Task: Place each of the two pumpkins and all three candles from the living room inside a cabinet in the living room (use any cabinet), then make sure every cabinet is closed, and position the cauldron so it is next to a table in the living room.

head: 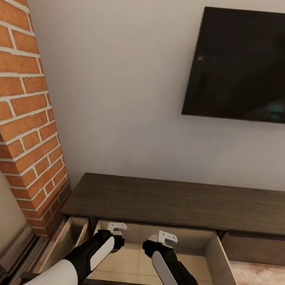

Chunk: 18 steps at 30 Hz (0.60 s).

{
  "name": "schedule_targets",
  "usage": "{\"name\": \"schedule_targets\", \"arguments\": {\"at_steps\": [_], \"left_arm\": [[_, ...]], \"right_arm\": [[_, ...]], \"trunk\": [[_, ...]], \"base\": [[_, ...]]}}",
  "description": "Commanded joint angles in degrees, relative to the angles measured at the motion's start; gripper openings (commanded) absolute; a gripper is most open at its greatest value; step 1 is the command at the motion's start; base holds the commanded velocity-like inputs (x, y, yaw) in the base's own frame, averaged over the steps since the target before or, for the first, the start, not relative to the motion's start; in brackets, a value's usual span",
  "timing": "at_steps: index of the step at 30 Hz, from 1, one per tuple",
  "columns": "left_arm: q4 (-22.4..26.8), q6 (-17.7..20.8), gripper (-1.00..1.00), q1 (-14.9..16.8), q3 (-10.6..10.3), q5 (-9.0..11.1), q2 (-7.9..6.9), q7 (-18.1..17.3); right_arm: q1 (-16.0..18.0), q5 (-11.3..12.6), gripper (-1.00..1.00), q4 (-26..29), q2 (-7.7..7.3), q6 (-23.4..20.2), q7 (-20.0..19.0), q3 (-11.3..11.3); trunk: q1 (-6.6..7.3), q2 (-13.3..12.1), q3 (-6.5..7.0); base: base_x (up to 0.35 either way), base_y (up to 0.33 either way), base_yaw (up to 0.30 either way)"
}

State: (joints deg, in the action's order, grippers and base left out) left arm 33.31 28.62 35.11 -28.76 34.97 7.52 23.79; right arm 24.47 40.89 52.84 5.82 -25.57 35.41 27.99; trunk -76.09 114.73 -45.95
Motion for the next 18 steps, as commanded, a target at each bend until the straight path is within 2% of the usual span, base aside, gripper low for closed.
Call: {"name": "schedule_targets", "arguments": {"at_steps": [1,18], "left_arm": [[0.09,0.12,-1.0,0.05,-0.34,0.54,-0.05,0.64],[0.04,0.2,-1.0,0.05,-0.35,0.71,-0.05,0.72]], "right_arm": [[0.05,0.39,-1.0,-0.12,-0.02,-0.11,0.45,0.14],[0.05,0.45,-1.0,-0.61,-0.02,-0.25,0.37,0.12]], "trunk": [[-0.21,0.43,-0.24],[-3.95,7.25,-3.29]], "base": [[0.002,0.0,0.0],[0.0,0.0,0.0]]}}
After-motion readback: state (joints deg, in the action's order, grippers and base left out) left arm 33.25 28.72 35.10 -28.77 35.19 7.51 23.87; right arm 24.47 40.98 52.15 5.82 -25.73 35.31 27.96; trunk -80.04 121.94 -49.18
